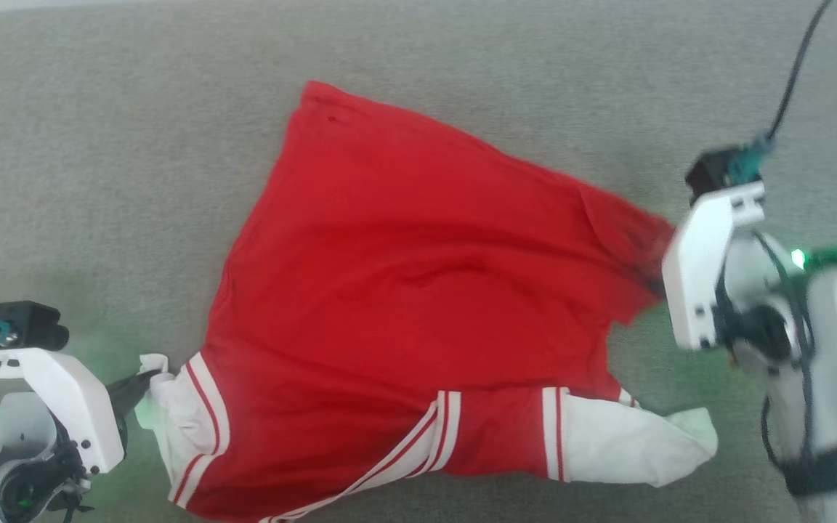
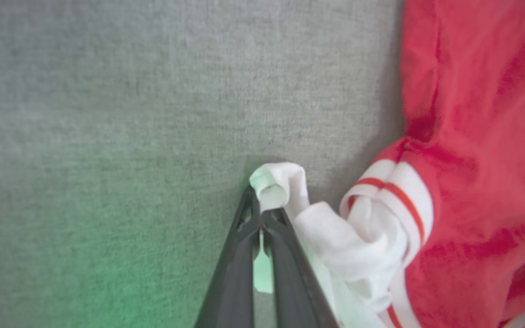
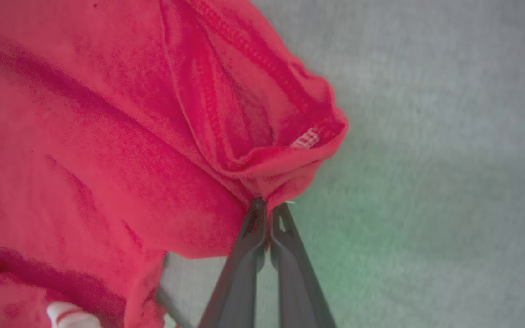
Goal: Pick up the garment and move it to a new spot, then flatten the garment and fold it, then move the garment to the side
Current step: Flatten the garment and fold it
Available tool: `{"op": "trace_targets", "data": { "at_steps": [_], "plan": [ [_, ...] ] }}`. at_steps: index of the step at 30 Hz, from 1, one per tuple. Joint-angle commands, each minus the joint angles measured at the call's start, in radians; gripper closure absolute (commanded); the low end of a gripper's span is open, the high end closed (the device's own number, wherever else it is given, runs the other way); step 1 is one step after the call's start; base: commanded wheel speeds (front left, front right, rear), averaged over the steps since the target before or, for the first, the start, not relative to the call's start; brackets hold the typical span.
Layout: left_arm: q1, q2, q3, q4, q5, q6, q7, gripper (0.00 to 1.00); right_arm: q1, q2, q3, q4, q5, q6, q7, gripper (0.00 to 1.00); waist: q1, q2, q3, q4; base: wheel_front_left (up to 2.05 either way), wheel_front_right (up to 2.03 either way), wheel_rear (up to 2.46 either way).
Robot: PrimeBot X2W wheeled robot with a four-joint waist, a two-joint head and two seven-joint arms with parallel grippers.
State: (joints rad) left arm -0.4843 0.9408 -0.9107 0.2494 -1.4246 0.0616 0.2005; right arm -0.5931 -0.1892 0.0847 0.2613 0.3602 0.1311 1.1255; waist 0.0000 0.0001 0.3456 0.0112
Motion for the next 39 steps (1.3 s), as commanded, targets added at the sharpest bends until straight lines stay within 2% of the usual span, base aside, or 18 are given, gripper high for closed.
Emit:
{"op": "trace_targets", "data": {
  "at_steps": [1,6,9,12,15,17,18,19,20,25,39],
  "plan": [
    [0.004,-0.024,0.002,0.000,0.000,0.011,-0.008,1.00,0.067,-0.003,-0.010,-0.068,0.007,-0.001,0.027,1.00,0.0000,-0.0001,-0.007,-0.022,0.00,0.00,0.00],
    [0.003,-0.010,0.004,-0.016,0.000,0.015,-0.006,1.00,0.281,0.032,-0.053,-0.299,0.009,-0.001,0.110,1.00,0.0000,-0.0001,-0.007,-0.039,0.00,0.00,0.00],
    [-0.005,-0.009,0.005,-0.019,0.005,0.017,-0.002,1.00,0.395,0.062,-0.083,-0.392,-0.001,-0.001,0.131,1.00,0.0000,-0.0001,-0.004,-0.042,0.00,0.00,0.00],
    [-0.012,-0.011,0.006,-0.016,0.007,0.016,0.000,1.00,0.469,0.089,-0.104,-0.409,-0.018,-0.001,0.113,1.00,0.0000,-0.0001,0.000,-0.044,0.00,0.00,0.00],
    [-0.014,-0.014,0.007,-0.009,0.007,0.012,-0.001,1.00,0.492,0.111,-0.127,-0.361,-0.022,-0.001,0.053,1.00,0.0000,-0.0001,0.002,-0.045,0.00,0.00,0.00],
    [-0.014,-0.017,0.007,-0.004,0.005,0.010,-0.002,1.00,0.483,0.119,-0.139,-0.306,-0.031,-0.003,0.002,0.76,0.0000,-0.0001,0.002,-0.046,0.00,0.00,0.00],
    [-0.015,-0.020,0.007,-0.001,0.005,0.007,-0.002,1.00,0.481,0.120,-0.139,-0.274,-0.038,-0.003,-0.013,0.67,0.0000,-0.0001,0.002,-0.045,0.00,0.00,0.00],
    [-0.014,-0.022,0.006,0.001,0.004,0.005,-0.002,1.00,0.477,0.122,-0.138,-0.254,-0.045,-0.003,-0.034,0.43,0.0000,-0.0001,0.001,-0.044,0.00,0.00,0.00],
    [-0.013,-0.025,0.008,0.003,0.000,0.004,-0.003,1.00,0.471,0.124,-0.138,-0.237,-0.050,-0.003,-0.053,0.00,0.0000,-0.0001,0.000,-0.043,0.00,0.00,0.00],
    [-0.007,-0.031,0.003,0.017,0.000,0.003,-0.003,1.00,0.451,0.113,-0.129,-0.260,-0.060,-0.004,-0.093,0.00,0.0000,-0.0001,-0.014,-0.037,0.00,0.00,0.00],
    [-0.007,-0.057,-0.008,0.022,0.013,-0.008,-0.005,1.00,0.461,0.113,-0.111,-0.625,-0.056,-0.001,-0.036,0.00,0.0000,-0.0001,-0.041,0.003,0.00,0.00,0.00]
  ]
}}
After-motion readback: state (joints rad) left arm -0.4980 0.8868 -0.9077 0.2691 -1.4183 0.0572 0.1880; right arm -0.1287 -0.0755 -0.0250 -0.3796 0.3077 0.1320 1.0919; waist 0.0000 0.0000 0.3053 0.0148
